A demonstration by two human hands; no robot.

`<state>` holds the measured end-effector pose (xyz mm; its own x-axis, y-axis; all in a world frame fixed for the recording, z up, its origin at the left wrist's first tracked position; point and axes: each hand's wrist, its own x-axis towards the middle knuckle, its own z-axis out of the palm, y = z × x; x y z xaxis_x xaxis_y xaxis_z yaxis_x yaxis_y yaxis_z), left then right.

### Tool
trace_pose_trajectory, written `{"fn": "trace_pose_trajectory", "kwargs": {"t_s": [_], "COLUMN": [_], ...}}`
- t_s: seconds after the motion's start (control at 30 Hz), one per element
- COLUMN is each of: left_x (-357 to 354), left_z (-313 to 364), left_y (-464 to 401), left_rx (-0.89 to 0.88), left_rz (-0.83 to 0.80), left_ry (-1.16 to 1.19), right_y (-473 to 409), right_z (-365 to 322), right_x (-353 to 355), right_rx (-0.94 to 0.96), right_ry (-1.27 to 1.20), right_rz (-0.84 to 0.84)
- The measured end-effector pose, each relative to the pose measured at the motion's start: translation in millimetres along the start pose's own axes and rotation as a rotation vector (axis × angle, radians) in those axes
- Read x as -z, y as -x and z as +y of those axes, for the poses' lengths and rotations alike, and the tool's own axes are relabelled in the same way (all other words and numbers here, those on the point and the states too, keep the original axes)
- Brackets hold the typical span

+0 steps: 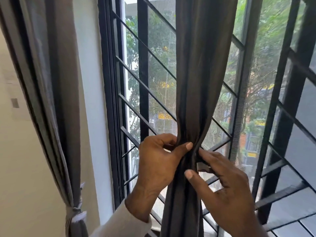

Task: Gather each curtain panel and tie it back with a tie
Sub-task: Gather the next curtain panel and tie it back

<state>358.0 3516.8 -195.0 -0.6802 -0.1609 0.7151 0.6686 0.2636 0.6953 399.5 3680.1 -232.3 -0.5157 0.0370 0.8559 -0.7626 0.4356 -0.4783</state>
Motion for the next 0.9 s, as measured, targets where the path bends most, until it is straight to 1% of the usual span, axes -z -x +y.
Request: {"fn": "trace_pose_trajectory", "kwargs": {"t_s": [0.03, 0.1, 0.17, 0.2, 0.27, 0.3, 0.37, 0.43, 0.5, 0.53, 0.63, 0.67, 0.77, 0.8, 0.83, 0.87, 0.9], "left_x": [-1.2, -1.3, 2.2, 4.4, 5.3, 4.4, 1.8, 0.5, 0.3, -0.4, -6.8, -9.3, -12.6, -10.6, -6.8, -2.6, 1.3], "left_z": [1.0, 3.6, 5.1, 4.3, 3.2, 3.9, 6.3, 6.1, 2.6, 0.2, -4.3, -3.5, -2.4, -2.2, -1.5, 0.2, 1.6], "left_y": [-0.4, 1.2, 2.6, 2.0, -0.1, -0.4, 0.7, 4.2, 8.7, 10.5, 15.2, 15.9, 9.3, 3.1, -6.6, -18.6, -31.4], "left_rx": [0.017, 0.045, 0.027, 0.007, -0.011, 0.0, 0.043, 0.022, -0.05, -0.099, -0.258, -0.288, -0.285, -0.289, -0.269, -0.201, -0.089], "left_rz": [-0.048, -0.23, -0.409, -0.457, -0.465, -0.421, -0.271, -0.057, 0.125, 0.158, 0.105, 0.127, 0.288, 0.272, 0.176, 0.016, -0.174], "left_ry": [0.011, 0.079, 0.131, 0.118, 0.083, 0.088, 0.096, -0.001, -0.133, -0.171, -0.255, -0.287, -0.397, -0.437, -0.429, -0.364, -0.262], "right_y": [-0.3, -2.4, -5.1, -6.7, -10.1, -12.2, -19.7, -31.1, -42.3, -46.3, -48.0, -46.5, -44.2, -44.5, -45.8, -47.2, -48.3], "right_z": [-1.2, -0.8, 1.1, 2.3, 5.7, 8.1, 12.5, 18.1, 24.9, 28.2, 36.2, 38.1, 42.3, 44.9, 46.7, 48.6, 50.0], "right_x": [1.4, 4.5, 7.7, 8.5, 9.8, 9.8, 9.3, 8.7, 9.0, 9.4, 14.0, 16.8, 24.6, 27.1, 30.0, 33.1, 36.2], "right_rx": [-0.018, -0.05, -0.068, -0.082, -0.112, -0.118, -0.129, -0.16, -0.213, -0.234, -0.263, -0.264, -0.253, -0.253, -0.26, -0.274, -0.294], "right_ry": [0.04, 0.116, 0.147, 0.139, 0.102, 0.075, -0.016, -0.153, -0.357, -0.445, -0.54, -0.539, -0.493, -0.481, -0.484, -0.51, -0.557], "right_rz": [-0.011, -0.01, 0.008, 0.015, 0.016, 0.004, -0.069, -0.18, -0.25, -0.263, -0.25, -0.238, -0.218, -0.216, -0.216, -0.223, -0.243]}}
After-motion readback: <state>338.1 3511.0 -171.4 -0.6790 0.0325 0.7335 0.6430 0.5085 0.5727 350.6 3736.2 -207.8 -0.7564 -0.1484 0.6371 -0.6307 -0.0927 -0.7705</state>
